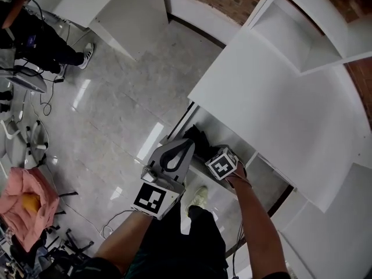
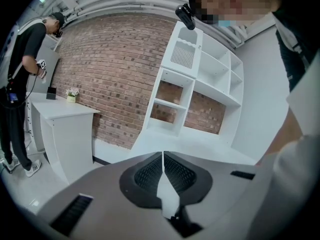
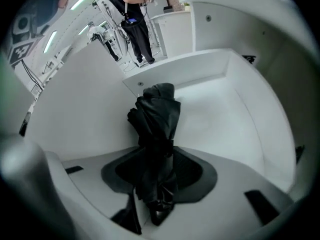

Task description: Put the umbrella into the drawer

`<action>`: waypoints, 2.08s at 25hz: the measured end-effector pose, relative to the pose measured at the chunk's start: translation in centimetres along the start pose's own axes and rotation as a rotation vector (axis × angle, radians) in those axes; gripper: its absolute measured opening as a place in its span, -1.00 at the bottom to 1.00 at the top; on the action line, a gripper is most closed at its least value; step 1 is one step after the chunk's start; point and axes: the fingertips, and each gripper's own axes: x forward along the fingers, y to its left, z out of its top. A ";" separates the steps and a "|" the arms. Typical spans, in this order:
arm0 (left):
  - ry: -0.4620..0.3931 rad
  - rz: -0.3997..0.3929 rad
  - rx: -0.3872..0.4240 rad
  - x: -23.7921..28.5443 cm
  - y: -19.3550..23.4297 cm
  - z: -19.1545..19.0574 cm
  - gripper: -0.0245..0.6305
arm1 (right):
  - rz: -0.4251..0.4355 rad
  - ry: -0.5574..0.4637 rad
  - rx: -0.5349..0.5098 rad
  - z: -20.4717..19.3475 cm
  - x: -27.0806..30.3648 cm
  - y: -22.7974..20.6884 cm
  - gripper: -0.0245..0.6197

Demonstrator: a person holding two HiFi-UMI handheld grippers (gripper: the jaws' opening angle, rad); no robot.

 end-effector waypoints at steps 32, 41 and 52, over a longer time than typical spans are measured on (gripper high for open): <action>0.004 0.011 -0.024 -6.3 -10.6 9.7 -0.88 | -0.308 -0.789 0.355 0.3 -35.7 0.2 -0.89; -0.052 0.032 -0.044 -10.6 -13.4 15.3 -0.88 | -0.405 -0.983 0.358 -0.8 -47.2 2.5 -0.89; -0.153 0.017 -0.010 -15.0 -18.0 20.9 -0.88 | -0.519 -1.153 0.280 -2.2 -57.2 5.9 -0.89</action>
